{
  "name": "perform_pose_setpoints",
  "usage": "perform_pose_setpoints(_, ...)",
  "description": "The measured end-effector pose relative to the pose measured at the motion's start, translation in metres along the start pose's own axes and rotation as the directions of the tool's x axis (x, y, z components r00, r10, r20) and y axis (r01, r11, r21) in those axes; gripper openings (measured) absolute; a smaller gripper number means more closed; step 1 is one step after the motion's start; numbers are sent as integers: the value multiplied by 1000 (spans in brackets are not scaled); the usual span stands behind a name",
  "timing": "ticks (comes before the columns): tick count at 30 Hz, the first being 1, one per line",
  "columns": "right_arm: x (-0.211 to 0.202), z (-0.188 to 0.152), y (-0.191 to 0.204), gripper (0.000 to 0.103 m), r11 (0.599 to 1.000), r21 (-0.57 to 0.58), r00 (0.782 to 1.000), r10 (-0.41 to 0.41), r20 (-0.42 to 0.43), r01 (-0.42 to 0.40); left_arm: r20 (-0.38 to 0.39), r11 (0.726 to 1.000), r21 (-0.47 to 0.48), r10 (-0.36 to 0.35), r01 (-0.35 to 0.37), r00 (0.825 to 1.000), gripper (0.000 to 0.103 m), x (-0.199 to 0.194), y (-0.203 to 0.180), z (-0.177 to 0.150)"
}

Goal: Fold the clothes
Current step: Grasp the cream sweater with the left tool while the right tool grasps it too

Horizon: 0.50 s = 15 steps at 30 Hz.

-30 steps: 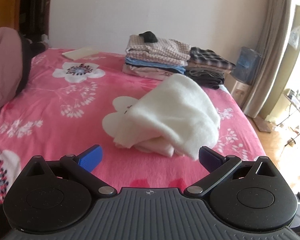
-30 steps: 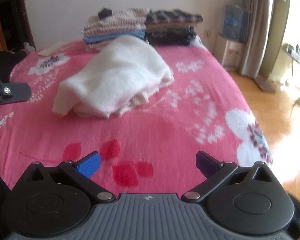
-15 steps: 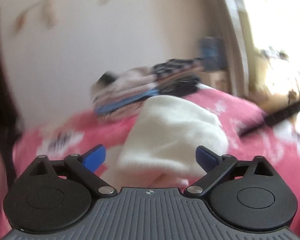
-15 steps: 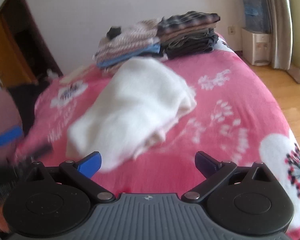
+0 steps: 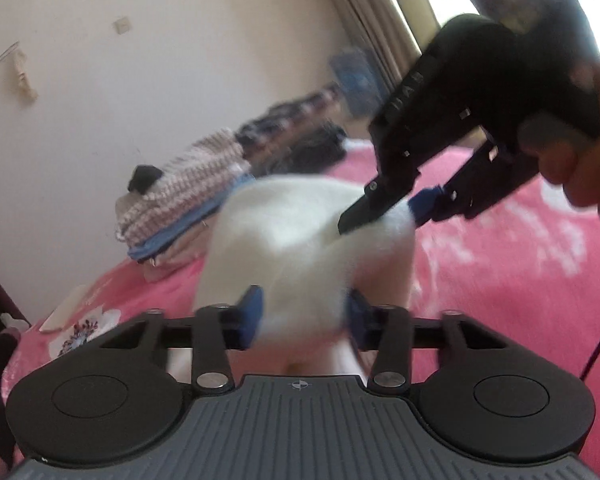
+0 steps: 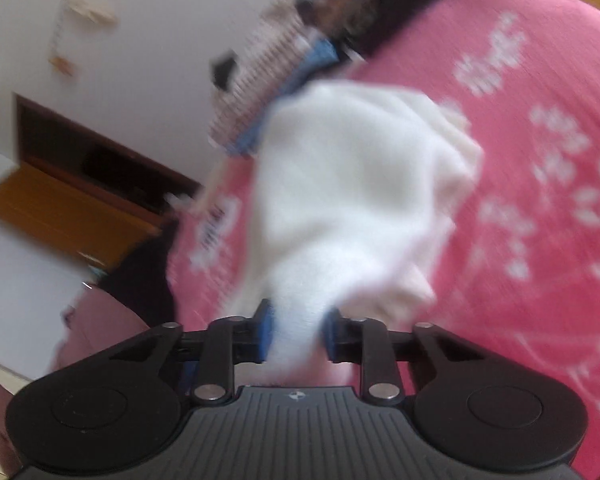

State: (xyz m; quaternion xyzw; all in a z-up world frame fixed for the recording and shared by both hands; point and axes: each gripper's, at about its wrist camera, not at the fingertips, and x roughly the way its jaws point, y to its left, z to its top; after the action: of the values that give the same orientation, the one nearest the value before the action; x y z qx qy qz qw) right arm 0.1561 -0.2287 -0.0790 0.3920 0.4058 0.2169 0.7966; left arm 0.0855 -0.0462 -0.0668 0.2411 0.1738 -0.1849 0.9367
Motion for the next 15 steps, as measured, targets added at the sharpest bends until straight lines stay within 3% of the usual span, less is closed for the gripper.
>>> perform_pose_setpoints(3, 5, 19, 12, 20, 998, -28, 999, 50, 17, -49, 26, 999, -31, 36, -35, 999, 16, -2, 15, 16)
perform_pose_setpoints(7, -3, 36, 46, 18, 986, -121, 989, 128, 69, -119, 98, 986, -161, 66, -50, 993, 14, -26, 44, 45)
perform_pose_setpoints(11, -32, 45, 84, 16, 948, -220, 956, 262, 132, -229, 268, 980, -197, 56, -3, 962, 13, -78, 65, 67)
perform_pose_setpoints(15, -68, 41, 113, 16, 914, -270, 920, 355, 165, -304, 351, 975, -218, 46, 34, 935, 13, -123, 77, 87)
